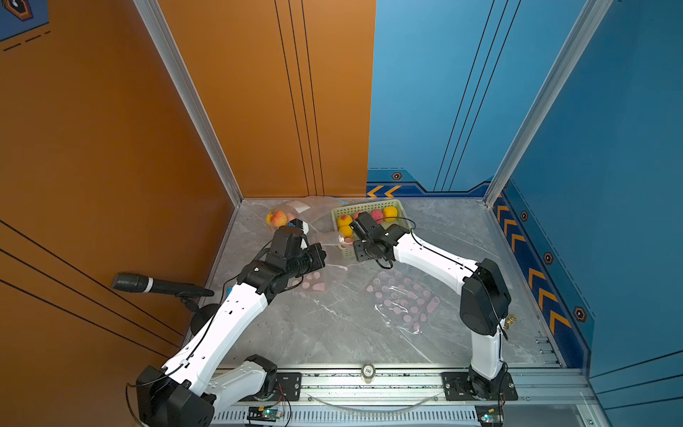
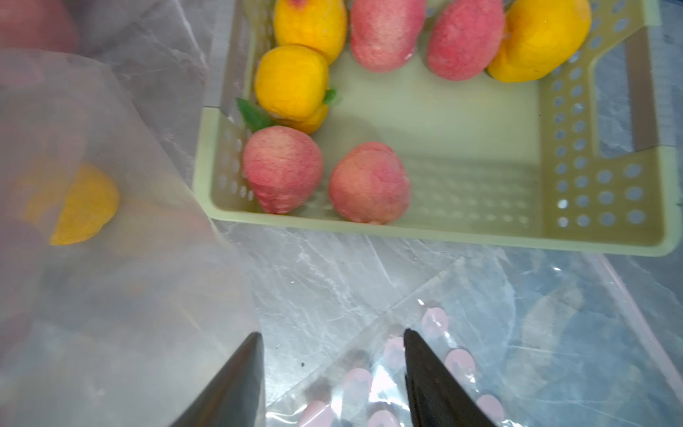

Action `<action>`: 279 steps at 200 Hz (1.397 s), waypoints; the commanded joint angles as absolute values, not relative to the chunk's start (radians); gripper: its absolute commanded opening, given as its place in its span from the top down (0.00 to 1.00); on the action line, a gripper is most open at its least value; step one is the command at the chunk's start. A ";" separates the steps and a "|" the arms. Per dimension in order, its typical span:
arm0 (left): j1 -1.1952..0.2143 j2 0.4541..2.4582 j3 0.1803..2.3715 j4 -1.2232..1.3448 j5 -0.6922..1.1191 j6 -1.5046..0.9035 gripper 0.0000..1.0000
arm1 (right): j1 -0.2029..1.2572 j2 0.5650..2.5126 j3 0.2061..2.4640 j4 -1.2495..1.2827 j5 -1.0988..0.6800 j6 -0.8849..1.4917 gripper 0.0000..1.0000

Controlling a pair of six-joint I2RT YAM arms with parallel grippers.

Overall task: Place the peach in a zip-top bag and seal the zipper
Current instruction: Move the basket to the center of the board.

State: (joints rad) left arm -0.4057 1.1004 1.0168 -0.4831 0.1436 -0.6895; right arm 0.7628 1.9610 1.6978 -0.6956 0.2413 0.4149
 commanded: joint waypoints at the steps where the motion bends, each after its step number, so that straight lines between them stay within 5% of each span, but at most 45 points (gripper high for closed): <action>1: -0.401 1.083 1.055 -0.513 0.099 -0.650 1.00 | 0.769 1.957 1.691 -0.709 0.260 0.380 0.39; 63: -0.417 1.186 1.069 -0.423 0.080 -0.655 1.00 | 0.808 1.902 1.714 -0.622 0.005 0.347 0.24; 152: -0.408 1.220 1.077 -0.409 0.026 -0.665 1.00 | 0.715 1.740 1.645 -0.496 -0.116 0.385 0.23; 279: -0.420 1.211 1.057 -0.403 0.002 -0.684 1.00 | 0.501 2.226 2.010 -0.699 0.052 0.318 0.36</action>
